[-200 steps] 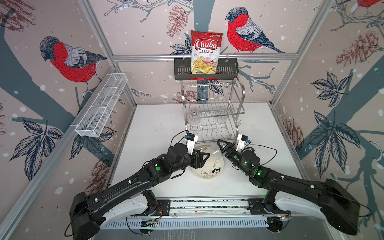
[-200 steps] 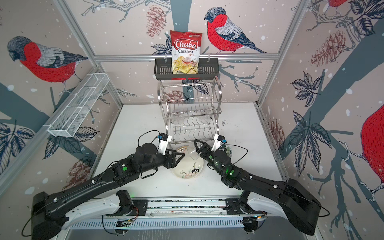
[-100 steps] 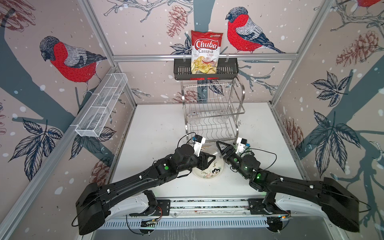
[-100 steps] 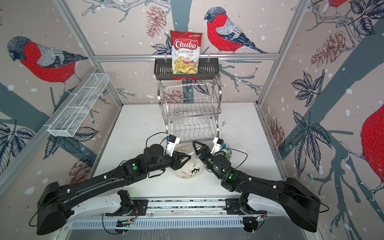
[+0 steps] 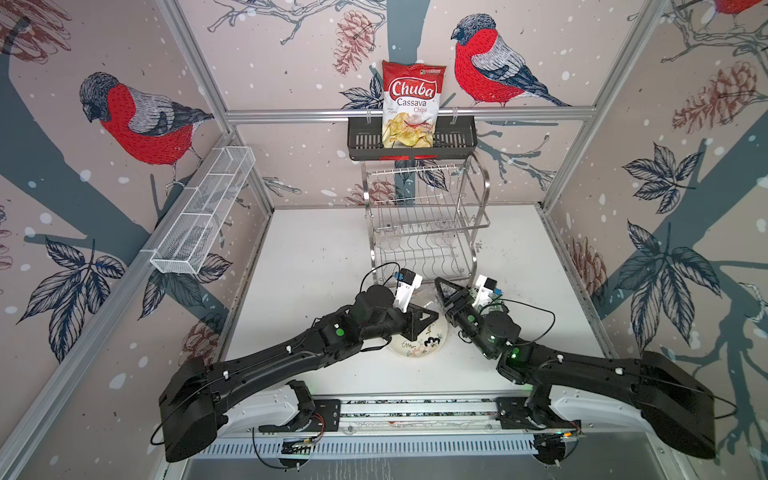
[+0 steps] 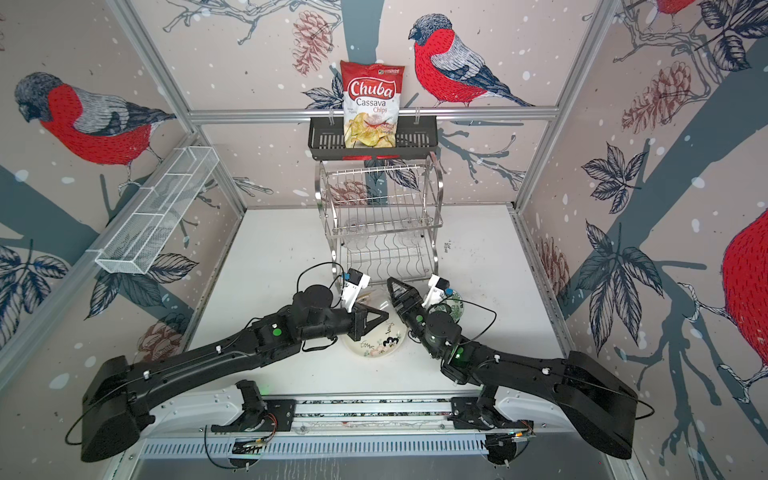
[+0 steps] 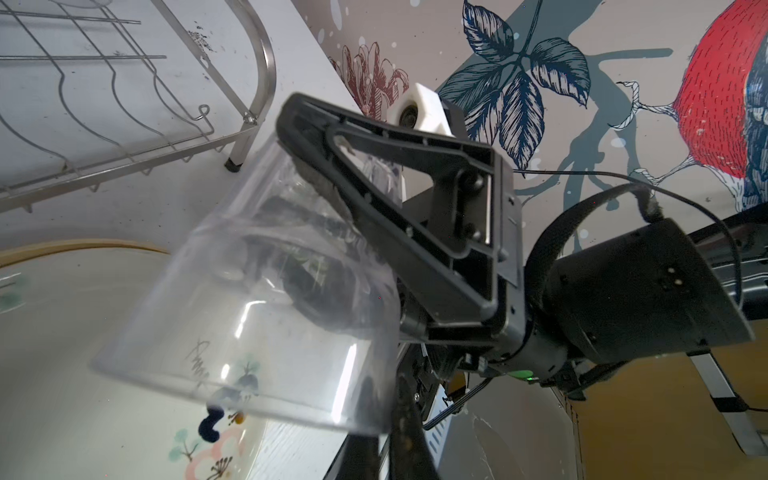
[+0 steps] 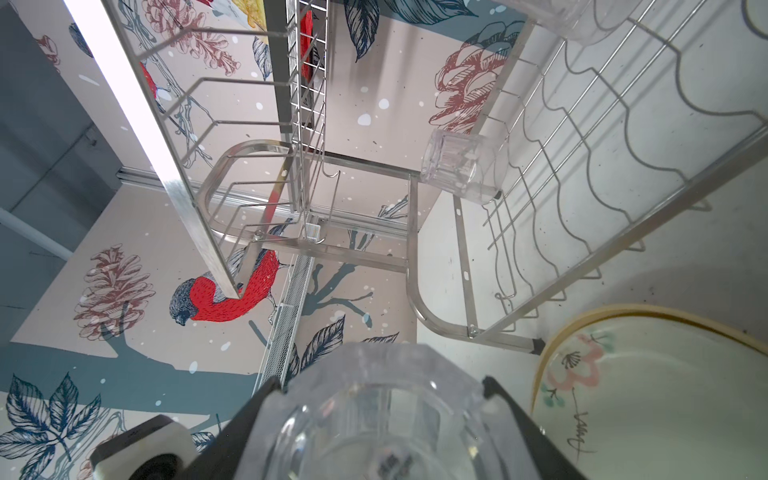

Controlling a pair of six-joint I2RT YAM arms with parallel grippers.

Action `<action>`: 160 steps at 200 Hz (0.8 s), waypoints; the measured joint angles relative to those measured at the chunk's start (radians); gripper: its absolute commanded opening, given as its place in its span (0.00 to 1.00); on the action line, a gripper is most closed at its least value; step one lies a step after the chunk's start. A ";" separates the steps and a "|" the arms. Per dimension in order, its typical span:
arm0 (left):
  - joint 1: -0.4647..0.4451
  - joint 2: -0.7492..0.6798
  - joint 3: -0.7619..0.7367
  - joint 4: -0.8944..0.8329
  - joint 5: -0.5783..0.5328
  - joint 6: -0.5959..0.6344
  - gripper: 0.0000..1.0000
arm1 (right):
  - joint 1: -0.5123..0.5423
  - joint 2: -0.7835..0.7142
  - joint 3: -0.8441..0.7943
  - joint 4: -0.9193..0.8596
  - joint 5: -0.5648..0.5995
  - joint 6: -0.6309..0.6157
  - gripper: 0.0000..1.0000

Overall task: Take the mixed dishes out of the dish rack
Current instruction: 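Close the left gripper on the glass held by the right gripper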

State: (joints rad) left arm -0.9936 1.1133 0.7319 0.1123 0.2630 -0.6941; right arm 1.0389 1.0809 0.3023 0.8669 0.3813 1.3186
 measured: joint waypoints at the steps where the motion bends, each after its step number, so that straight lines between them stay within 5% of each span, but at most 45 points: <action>1: 0.000 0.000 0.000 0.000 0.001 0.001 0.00 | 0.001 -0.001 -0.001 0.000 0.001 0.000 0.60; 20: -0.003 -0.002 0.000 -0.008 0.007 0.016 0.00 | 0.006 -0.024 -0.016 -0.005 0.004 -0.005 0.85; 51: 0.002 0.000 0.014 -0.029 -0.059 0.030 0.00 | 0.014 -0.084 -0.030 -0.047 -0.020 -0.032 1.00; 160: 0.002 -0.017 0.149 -0.247 -0.082 0.244 0.00 | -0.081 -0.197 0.011 -0.235 -0.213 -0.090 0.99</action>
State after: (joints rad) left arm -0.9913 1.0962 0.8806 -0.1345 0.1814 -0.4503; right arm 0.9581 0.8837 0.3138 0.6319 0.1684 1.2282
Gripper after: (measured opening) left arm 0.075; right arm 0.992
